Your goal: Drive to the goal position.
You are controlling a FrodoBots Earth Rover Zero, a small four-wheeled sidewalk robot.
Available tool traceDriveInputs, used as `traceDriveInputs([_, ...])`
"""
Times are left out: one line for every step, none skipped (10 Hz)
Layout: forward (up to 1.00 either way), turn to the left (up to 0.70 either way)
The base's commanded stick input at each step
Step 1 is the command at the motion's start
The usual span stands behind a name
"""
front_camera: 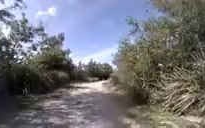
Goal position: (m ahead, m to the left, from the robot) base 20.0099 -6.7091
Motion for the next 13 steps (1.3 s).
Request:
traceDriveInputs([0.00,0.00])
traceDriveInputs([0.00,0.00])
traceDriveInputs([0.00,0.00])
traceDriveInputs([0.00,0.00])
traceDriveInputs([0.00,0.50])
traceDriveInputs([0.00,0.50])
traceDriveInputs([0.00,0.50])
traceDriveInputs([0.00,0.50])
traceDriveInputs([0.00,0.50])
traceDriveInputs([0.00,0.50])
traceDriveInputs([0.00,0.50])
traceDriveInputs([0.00,0.50])
traceDriveInputs([0.00,0.50])
